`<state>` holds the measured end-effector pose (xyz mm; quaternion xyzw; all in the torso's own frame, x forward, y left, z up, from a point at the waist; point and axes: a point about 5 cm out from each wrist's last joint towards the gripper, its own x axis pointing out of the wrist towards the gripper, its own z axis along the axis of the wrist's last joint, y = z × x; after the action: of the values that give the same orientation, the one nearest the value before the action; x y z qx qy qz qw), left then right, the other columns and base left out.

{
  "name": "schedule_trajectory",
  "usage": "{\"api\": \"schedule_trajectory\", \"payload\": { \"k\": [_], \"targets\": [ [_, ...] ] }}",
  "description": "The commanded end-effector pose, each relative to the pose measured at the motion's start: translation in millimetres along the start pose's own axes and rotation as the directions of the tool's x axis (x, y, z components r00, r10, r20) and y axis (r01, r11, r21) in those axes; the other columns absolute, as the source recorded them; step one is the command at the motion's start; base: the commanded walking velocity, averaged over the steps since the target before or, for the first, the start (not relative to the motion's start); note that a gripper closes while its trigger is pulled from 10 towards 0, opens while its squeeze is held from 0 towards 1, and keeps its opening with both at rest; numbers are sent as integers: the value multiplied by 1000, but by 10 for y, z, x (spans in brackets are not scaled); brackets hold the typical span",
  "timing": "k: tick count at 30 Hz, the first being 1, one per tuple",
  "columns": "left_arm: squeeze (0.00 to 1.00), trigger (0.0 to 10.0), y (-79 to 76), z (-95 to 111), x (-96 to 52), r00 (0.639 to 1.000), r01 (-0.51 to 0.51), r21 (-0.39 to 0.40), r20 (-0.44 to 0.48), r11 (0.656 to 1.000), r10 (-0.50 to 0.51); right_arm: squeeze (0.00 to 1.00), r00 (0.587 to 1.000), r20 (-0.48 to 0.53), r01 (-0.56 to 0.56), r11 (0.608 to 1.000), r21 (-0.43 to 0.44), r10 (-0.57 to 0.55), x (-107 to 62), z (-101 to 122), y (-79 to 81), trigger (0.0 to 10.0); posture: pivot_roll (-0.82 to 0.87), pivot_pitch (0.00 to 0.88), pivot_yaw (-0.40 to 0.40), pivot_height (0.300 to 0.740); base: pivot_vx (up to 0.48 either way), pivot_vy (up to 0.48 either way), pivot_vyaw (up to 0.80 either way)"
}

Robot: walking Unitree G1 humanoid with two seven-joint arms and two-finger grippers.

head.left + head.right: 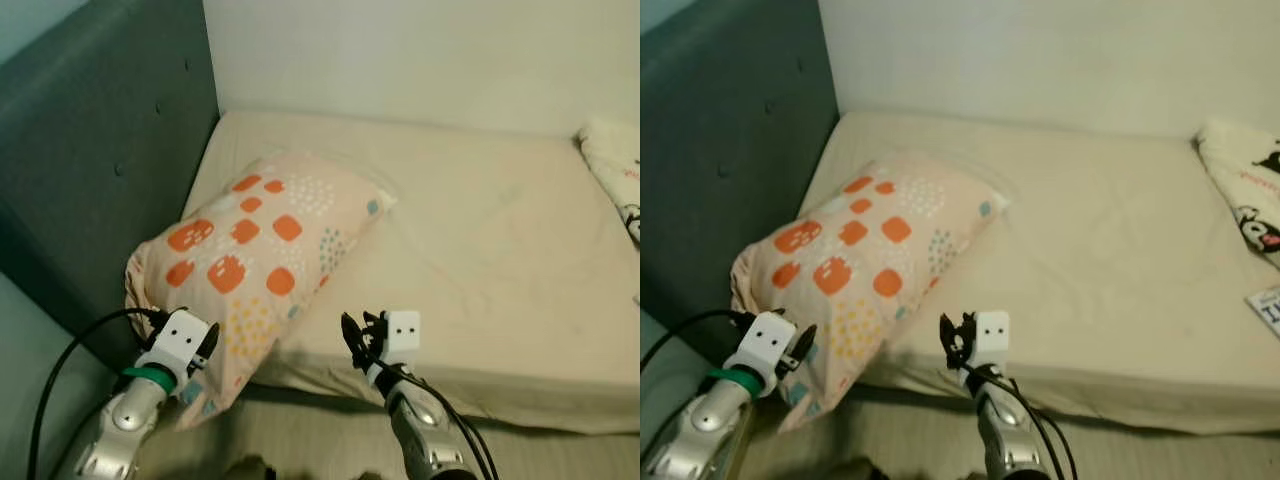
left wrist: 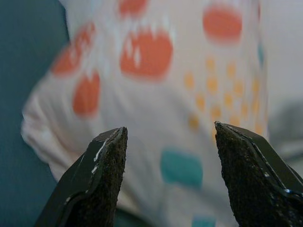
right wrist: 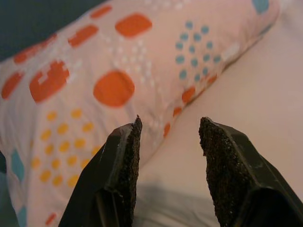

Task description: Clean up the room

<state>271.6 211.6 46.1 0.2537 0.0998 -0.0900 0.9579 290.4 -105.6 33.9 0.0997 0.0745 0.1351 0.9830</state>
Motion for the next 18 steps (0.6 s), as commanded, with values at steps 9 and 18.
{"api": "schedule_trajectory", "payload": {
  "k": [9, 18],
  "targets": [
    [0, 10000, 347, -488, -255, 962, 97, 204, -272, 974, -39, 0, 1000, -6, 18, 1000, 9, -17, -36, 1, -53, 10000, 135, 127, 27, 595, 0, 0, 0],
    [0, 10000, 529, -608, -272, 943, 45, 163, -332, 986, 12, 0, 997, 72, -1, 1000, 10, 0, 35, 235, -60, 10000, 122, 148, 5, 565, 0, 0, 0]
  ]
}}
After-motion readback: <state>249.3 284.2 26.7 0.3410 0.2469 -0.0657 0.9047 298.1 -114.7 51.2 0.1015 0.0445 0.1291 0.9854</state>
